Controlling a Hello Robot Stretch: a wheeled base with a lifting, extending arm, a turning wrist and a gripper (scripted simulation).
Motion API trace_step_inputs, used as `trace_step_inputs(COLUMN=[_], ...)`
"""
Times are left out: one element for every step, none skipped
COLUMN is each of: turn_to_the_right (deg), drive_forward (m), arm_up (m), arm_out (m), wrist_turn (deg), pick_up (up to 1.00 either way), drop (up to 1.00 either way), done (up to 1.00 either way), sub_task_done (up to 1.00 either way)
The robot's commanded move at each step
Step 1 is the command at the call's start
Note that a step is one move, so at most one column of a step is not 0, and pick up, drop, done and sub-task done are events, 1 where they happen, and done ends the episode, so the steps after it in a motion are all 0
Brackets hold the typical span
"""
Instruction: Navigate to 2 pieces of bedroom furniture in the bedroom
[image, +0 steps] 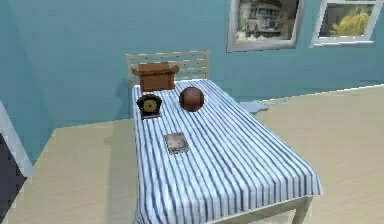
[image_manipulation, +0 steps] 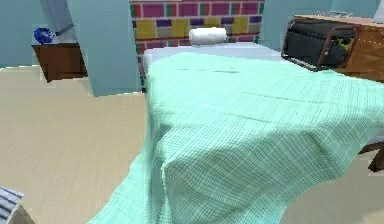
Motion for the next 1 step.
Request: trace_step_inputs(turn_to_the_right=[0.0], drive_forward=[0.00], arm_up=[0.00], arm_out=[0.00], wrist_turn=[0.0], pick_up=[0.00], drop=[0.00], done=[1.00], sub_task_done=[0.00])
